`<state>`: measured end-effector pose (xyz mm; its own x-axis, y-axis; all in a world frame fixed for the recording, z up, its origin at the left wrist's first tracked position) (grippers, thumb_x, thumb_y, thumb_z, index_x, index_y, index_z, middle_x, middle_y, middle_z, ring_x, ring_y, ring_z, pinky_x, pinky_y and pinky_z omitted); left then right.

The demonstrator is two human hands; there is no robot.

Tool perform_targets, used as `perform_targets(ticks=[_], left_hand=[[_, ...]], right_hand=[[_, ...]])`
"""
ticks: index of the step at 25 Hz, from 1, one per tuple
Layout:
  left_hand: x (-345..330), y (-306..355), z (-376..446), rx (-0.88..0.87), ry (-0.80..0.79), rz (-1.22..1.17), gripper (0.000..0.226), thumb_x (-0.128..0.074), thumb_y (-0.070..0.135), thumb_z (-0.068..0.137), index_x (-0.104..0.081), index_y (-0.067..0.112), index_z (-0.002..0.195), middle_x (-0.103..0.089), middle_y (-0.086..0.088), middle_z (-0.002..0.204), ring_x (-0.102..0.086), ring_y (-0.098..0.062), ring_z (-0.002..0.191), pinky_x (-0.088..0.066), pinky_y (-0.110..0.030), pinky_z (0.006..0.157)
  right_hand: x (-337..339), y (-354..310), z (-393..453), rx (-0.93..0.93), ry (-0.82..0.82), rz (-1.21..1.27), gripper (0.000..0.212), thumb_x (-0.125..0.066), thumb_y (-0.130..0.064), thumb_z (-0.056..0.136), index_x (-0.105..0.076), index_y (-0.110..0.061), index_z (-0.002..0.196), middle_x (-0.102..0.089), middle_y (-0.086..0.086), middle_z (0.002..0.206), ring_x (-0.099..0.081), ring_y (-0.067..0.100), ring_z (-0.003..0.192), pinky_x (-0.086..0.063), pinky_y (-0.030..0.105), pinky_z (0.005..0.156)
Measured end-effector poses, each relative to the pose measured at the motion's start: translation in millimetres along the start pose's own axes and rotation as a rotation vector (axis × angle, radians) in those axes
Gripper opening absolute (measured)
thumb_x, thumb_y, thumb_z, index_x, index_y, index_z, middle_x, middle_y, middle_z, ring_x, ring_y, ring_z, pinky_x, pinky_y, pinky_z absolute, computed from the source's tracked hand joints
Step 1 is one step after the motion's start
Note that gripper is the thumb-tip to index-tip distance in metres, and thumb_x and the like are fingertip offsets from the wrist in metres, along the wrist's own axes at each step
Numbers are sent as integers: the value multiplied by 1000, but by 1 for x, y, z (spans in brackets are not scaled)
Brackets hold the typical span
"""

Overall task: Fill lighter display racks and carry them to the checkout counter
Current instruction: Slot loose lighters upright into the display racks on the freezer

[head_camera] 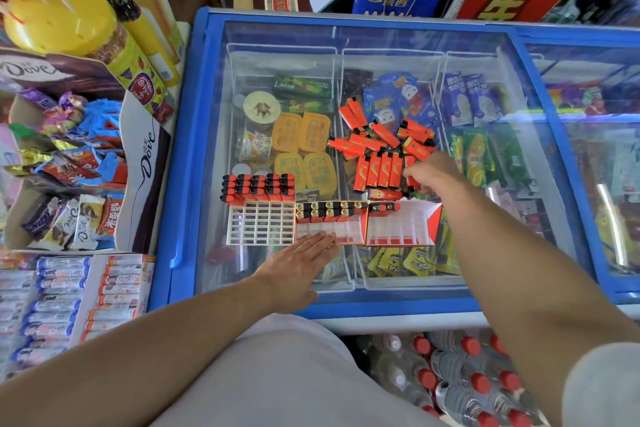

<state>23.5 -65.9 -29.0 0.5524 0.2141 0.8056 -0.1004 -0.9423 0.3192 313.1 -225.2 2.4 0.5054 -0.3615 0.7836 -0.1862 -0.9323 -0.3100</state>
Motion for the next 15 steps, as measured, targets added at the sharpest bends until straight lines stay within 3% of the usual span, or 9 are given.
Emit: perform_targets(ticks=[2,5,8,11,13,15], left_hand=[[1,0,0,2,-1,-7,92,-49,41,101,19,22,158,28,1,164,24,-13,151,19,-27,117],[1,1,0,7,10,-11,92,-49,41,101,21,22,158,30,2,162,25,-14,152,20,-28,117],[-1,1,1,11,9,-13,93,-50,41,101,21,21,158,31,1,162,26,-14,151,19,-29,119],[-1,2,1,8,9,-22,94,-51,41,100,20,21,158,30,0,163,26,-14,151,16,-31,122],[-1,2,0,6,19,-23,93,-51,39,100,20,21,158,29,-1,164,25,-15,152,15,-32,123],[1,3,-2,3,24,-14,92,-50,38,101,20,21,158,29,-1,164,25,-15,152,15,-32,123]], right_hand=[[1,1,-4,43,6,-40,29,-76,-29,86,-57,-6,88,-67,8,92,-66,24,76,-51,31,64],[14,1,-18,237,86,-25,25,-71,-36,90,-72,-14,104,-69,0,87,-68,22,80,-52,33,72],[33,-2,-70,452,42,79,19,-71,-35,91,-71,-30,110,-68,-12,83,-62,5,61,-44,25,58],[32,2,-122,577,-47,76,19,-81,-32,82,-72,-33,98,-68,-16,83,-56,-8,52,-37,10,48],[15,4,-140,579,-143,11,16,-80,-34,83,-73,-31,97,-68,-12,77,-51,-4,43,-34,11,42],[-3,4,-142,597,-146,-123,19,-71,-42,89,-72,-30,103,-67,-12,74,-52,-3,47,-38,19,47]])
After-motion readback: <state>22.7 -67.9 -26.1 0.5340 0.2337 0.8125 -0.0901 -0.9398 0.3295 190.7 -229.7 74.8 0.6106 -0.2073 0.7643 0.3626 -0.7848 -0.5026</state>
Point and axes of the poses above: each hand's wrist, its own z-axis towards the middle knuckle, its own x-axis out of the back of the hand, y = z × x, the point moved 1 cm from there along z, towards the middle knuckle
